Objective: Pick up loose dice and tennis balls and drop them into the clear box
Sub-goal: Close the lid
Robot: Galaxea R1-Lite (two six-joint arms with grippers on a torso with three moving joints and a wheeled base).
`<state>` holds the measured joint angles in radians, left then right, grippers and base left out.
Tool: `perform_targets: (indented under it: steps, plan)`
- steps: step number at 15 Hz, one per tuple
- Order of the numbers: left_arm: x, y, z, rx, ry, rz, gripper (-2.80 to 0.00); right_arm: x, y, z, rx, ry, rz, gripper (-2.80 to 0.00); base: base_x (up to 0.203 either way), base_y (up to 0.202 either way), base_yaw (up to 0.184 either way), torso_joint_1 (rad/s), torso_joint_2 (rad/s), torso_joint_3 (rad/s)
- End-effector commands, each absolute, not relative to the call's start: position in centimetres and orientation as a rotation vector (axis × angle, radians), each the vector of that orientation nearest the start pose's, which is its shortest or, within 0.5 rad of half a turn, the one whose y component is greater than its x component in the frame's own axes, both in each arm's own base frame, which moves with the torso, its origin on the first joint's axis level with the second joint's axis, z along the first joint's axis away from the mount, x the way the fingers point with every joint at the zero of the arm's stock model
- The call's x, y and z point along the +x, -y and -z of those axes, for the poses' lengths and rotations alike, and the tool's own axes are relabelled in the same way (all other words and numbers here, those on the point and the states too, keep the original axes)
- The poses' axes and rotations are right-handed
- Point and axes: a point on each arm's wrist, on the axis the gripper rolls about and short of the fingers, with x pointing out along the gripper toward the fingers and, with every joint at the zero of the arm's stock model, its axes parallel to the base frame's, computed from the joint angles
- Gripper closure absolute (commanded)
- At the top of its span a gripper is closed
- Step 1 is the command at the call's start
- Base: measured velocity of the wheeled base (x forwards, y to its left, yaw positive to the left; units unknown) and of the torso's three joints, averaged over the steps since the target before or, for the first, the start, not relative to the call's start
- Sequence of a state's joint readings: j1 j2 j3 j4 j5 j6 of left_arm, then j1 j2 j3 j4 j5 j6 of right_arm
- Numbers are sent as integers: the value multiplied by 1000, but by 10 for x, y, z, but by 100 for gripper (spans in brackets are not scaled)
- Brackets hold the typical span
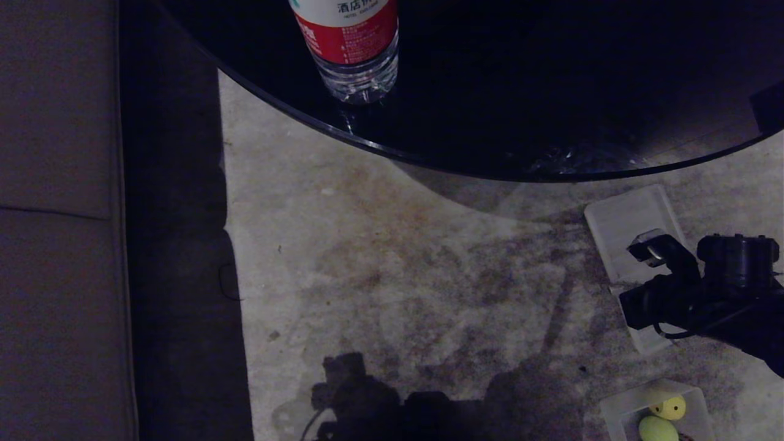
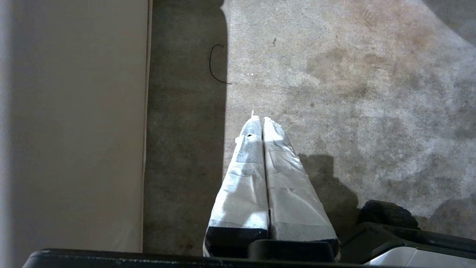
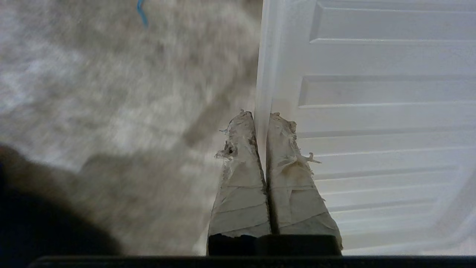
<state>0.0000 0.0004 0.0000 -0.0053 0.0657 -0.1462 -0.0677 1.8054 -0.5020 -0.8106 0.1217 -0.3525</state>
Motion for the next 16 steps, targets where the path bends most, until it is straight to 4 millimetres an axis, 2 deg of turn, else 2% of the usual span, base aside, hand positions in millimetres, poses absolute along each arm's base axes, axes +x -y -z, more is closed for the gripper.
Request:
perform_targets:
  steps: [1,6,10,13,16]
  plan:
    - [-23,-1,-76,-147,10,-65,0,249,14,-122,-277,-416,-118,0,0,0,0,0,0,0]
    - [-23,-1,-76,-147,10,-65,0,178,10,-150,-163,-461,-70,0,0,0,0,0,0,0]
    - [-23,-2,-76,-147,10,-66,0,120,6,-152,-115,-482,-38,0,0,0,0,0,0,0]
    - [-23,-1,-76,-147,11,-65,0,95,5,-144,-86,-511,-25,0,0,0,0,0,0,0]
    - [-23,-1,-76,-147,9,-66,0,84,4,-142,-83,-478,-17,0,0,0,0,0,0,0]
